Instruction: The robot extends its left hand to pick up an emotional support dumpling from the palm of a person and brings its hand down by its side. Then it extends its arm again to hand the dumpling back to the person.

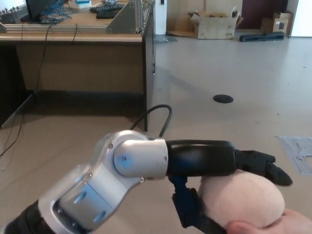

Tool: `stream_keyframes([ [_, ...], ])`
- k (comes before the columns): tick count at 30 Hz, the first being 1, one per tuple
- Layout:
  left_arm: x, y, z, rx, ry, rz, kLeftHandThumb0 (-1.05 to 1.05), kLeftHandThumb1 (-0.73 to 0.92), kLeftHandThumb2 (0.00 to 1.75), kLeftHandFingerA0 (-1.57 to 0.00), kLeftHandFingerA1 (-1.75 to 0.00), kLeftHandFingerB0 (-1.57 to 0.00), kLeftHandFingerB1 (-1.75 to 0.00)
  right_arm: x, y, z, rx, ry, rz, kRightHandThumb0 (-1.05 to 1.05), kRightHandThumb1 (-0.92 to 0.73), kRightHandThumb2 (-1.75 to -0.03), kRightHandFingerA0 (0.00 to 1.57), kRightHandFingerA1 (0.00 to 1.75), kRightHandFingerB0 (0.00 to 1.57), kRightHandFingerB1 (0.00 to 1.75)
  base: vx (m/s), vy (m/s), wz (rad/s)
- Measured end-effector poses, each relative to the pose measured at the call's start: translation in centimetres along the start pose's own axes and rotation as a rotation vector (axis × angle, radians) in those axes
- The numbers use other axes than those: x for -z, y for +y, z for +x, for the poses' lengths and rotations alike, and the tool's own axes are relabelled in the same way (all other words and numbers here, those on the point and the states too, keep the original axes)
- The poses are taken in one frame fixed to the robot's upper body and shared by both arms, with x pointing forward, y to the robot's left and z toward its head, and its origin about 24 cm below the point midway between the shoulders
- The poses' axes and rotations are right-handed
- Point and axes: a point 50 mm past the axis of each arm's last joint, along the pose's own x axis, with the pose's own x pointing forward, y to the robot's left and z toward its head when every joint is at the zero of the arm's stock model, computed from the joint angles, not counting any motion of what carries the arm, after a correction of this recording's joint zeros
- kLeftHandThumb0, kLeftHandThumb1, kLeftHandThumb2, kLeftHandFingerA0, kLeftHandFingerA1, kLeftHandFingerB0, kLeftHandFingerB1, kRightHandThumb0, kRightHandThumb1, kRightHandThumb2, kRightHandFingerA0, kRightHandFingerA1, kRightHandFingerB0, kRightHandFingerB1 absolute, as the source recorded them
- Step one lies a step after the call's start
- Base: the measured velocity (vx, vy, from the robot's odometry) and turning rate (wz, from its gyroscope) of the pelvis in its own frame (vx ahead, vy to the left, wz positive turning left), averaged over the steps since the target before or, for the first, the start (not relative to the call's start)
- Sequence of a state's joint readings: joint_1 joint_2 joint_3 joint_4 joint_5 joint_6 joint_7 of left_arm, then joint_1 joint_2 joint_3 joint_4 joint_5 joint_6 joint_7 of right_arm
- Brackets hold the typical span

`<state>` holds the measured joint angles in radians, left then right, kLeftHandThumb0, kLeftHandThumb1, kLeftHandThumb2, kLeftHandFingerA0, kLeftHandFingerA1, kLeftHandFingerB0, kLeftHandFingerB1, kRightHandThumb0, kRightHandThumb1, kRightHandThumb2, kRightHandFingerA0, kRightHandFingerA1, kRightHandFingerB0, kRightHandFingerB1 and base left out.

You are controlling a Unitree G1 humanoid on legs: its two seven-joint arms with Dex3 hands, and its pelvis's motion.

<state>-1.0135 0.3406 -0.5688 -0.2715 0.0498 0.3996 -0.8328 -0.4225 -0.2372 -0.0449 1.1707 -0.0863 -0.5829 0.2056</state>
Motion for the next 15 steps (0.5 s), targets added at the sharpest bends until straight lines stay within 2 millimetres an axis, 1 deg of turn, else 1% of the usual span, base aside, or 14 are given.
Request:
stream_keyframes([
  [1,0.0,0.0,0.0,0.002,0.002,0.000,-0.95,0.54,0.96,0.00,0.00,0.00,0.00,0.0,0.0,0.0,0.000,0.000,-0.001,-0.53,-0.75,-0.63,0.66,0.47,0.57,0.43,0.00,0.000,0.00],
  [2,0.0,0.1,-0.1,0.013,0.006,-0.001,-0.99,0.66,0.62,0.00,0.00,0.00,0.00,-0.1,0.0,0.1,-0.001,0.000,-0.007,-0.51,-0.75,-0.62,0.67,0.48,0.58,0.43,0.00,0.000,0.00],
  [3,0.0,0.1,-0.1,0.029,0.011,-0.008,-0.99,0.66,0.62,0.00,0.00,0.00,0.00,-0.2,0.0,0.1,-0.001,0.000,-0.014,-0.51,-0.75,-0.62,0.67,0.48,0.58,0.43,0.00,0.000,0.00],
  [4,0.1,0.1,-0.2,0.039,0.012,-0.015,-0.96,0.53,0.94,0.00,0.00,0.00,0.00,-0.2,0.0,0.2,-0.002,0.000,-0.017,-0.50,-0.76,-0.63,0.69,0.52,0.59,0.45,0.00,0.000,0.00],
  [6,0.2,0.2,-0.2,0.054,0.016,-0.030,-0.96,0.53,0.94,0.00,0.00,0.00,0.00,-0.2,0.0,0.2,-0.004,0.000,-0.027,-0.50,-0.76,-0.63,0.69,0.52,0.59,0.45,0.00,0.000,0.00],
  [7,0.2,0.2,-0.3,0.057,0.018,-0.033,-0.96,0.53,0.93,0.00,0.00,0.00,0.00,-0.3,0.0,0.2,-0.004,0.000,-0.030,-0.53,-0.77,-0.63,0.65,0.51,0.59,0.45,0.00,0.000,0.00],
  [10,0.2,0.8,-0.5,0.067,0.022,-0.041,-0.96,0.53,0.93,0.00,0.00,0.00,0.00,-0.3,0.1,0.3,0.001,0.000,-0.046,-0.53,-0.77,-0.63,0.65,0.51,0.59,0.45,0.00,0.000,0.00],
  [11,0.1,0.9,-0.5,0.067,0.022,-0.042,-0.97,0.54,0.94,0.00,0.00,0.00,0.00,-0.3,0.1,0.3,0.004,0.001,-0.048,-0.73,-0.79,-0.67,0.53,0.45,0.47,0.39,0.00,0.000,0.00],
  [12,0.2,1.1,-0.6,0.070,0.025,-0.046,-0.97,0.54,0.94,0.00,0.00,0.00,0.00,-0.3,0.1,0.3,0.008,0.001,-0.054,-0.73,-0.79,-0.67,0.53,0.45,0.47,0.39,0.00,0.000,0.00],
  [13,0.2,1.3,-0.7,0.074,0.027,-0.046,-0.96,0.52,0.94,0.00,0.00,0.00,0.00,-0.3,0.1,0.3,0.008,0.002,-0.059,-0.72,-0.80,-0.65,0.58,0.43,0.55,0.40,0.00,0.000,0.00],
  [14,0.1,1.8,-0.9,0.077,0.035,-0.041,-0.93,0.51,0.90,0.00,0.00,0.00,0.00,-0.3,0.1,0.3,0.004,0.007,-0.075,-0.73,-0.77,-0.64,0.59,0.44,0.56,0.41,0.00,0.000,0.00],
  [15,0.0,2.3,-1.1,0.077,0.042,-0.036,-0.93,0.51,0.90,0.00,0.00,0.00,0.00,-0.3,0.0,0.3,0.002,0.010,-0.087,-0.73,-0.77,-0.64,0.59,0.44,0.56,0.41,0.00,0.000,0.00],
])
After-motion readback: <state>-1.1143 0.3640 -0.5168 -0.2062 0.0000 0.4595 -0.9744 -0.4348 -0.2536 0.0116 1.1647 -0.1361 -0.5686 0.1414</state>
